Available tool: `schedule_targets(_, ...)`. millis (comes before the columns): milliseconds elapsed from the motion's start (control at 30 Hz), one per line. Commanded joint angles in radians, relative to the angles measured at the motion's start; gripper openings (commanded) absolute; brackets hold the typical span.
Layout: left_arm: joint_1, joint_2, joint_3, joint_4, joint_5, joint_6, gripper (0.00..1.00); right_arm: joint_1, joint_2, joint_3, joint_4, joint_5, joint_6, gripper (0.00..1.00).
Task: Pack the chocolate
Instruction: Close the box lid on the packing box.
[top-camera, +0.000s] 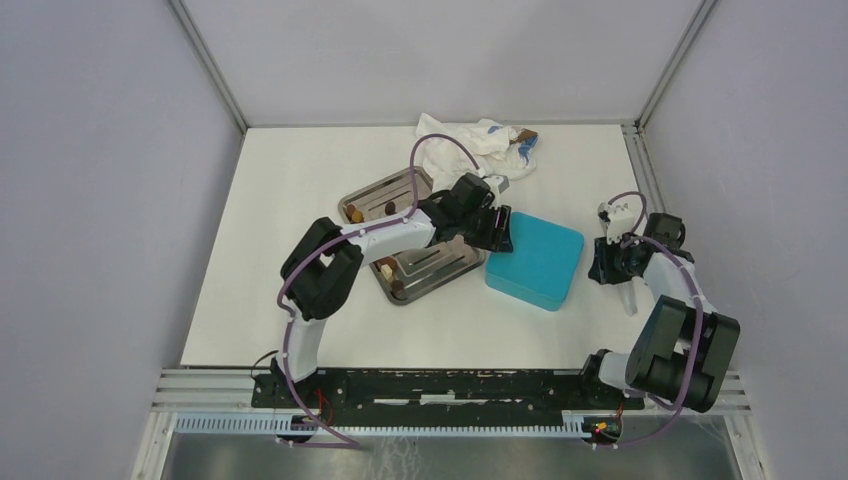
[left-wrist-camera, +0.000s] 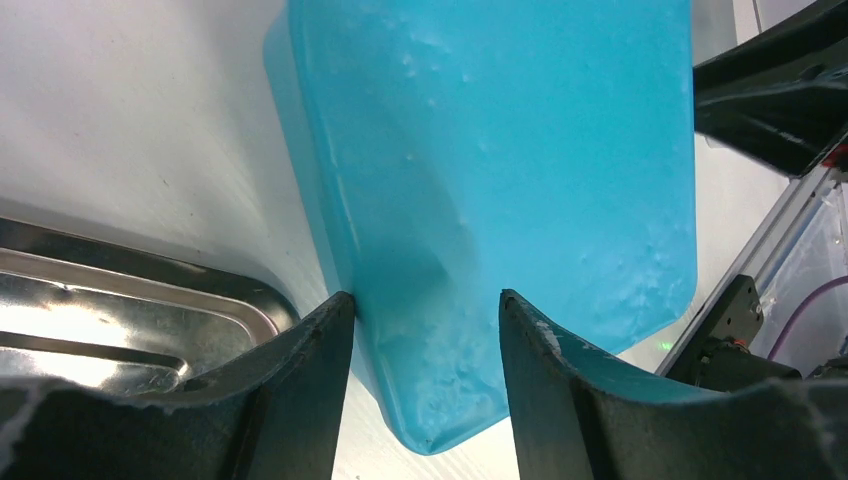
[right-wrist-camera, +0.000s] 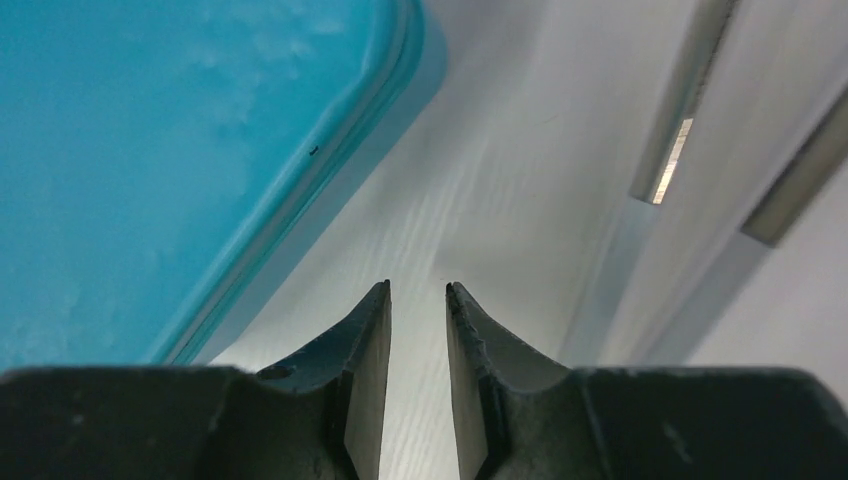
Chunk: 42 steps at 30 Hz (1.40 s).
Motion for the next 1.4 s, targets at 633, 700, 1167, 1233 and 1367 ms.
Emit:
schedule_targets(633,-0.045,0.070,0.095,-0.073,-0.079,0.043,0.63,0.124,0.018,0.056,0.074,0.039,0.060,0.42)
schedule_targets(700,-0.040,0.061,0.093,-0.070,-0.082,0.042,0.64,0.070,-0.045,0.050,0.070,0.043,0.025,0.51)
schedule_targets(1167,-0.039,0.038,0.111,-0.066,-0.066,0.030,0.65,-0.001,-0.053,-0.013,0.080,-0.420,0.167,0.78)
schedule_targets(1233,-0.040,0.042,0.115,-0.066,-0.065,0.029,0.65,0.005,0.001,-0.011,0.090,-0.410,0.185,0.78)
schedule_targets(1367,-0.043,0.041,0.120,-0.065,-0.059,0.026,0.65,0.014,0.093,0.001,0.091,-0.437,0.213,0.79)
